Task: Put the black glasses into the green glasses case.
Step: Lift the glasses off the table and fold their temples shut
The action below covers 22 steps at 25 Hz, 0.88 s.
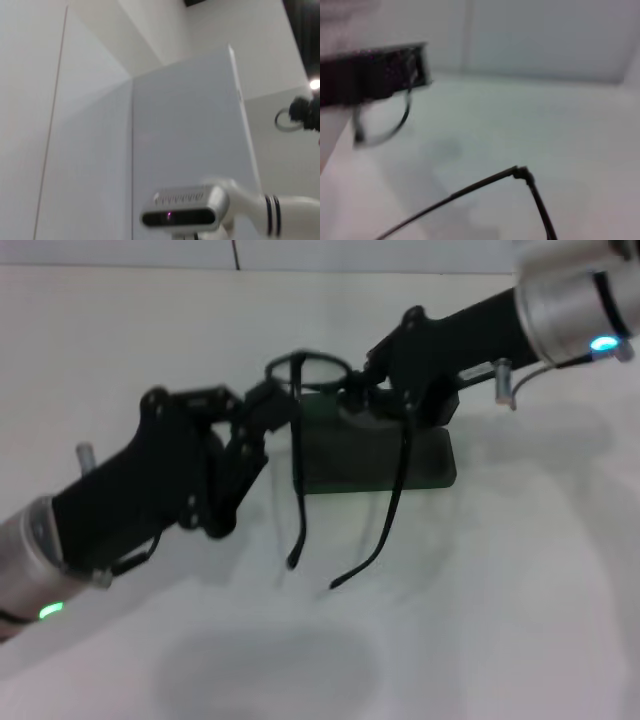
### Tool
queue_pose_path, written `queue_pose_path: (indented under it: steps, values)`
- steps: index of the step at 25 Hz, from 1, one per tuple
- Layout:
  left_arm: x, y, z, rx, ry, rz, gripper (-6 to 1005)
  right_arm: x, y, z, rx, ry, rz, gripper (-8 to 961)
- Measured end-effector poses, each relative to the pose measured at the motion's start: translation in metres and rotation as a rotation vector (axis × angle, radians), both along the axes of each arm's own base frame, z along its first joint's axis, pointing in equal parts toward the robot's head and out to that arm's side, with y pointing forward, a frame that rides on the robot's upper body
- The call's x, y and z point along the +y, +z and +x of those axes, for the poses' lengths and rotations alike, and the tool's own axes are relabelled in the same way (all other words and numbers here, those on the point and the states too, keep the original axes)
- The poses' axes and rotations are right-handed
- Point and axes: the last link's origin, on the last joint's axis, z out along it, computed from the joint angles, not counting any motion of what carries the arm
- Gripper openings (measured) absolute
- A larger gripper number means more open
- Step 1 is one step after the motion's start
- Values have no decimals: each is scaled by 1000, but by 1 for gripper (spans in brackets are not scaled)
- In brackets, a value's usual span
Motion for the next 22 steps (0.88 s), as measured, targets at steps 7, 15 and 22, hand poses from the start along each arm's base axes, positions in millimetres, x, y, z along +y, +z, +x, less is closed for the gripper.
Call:
queue_pose_path:
  steps: [7, 15, 22]
  values:
    - [21, 1, 22, -30, -67, 18, 54, -14, 9, 37, 258, -129, 26, 107]
    - [20, -12, 36, -4, -142, -62, 53, -24, 15, 44, 350, -149, 1, 107]
    - [19, -16, 29, 8, -85, -68, 52, -28, 16, 44, 451, -145, -43, 107]
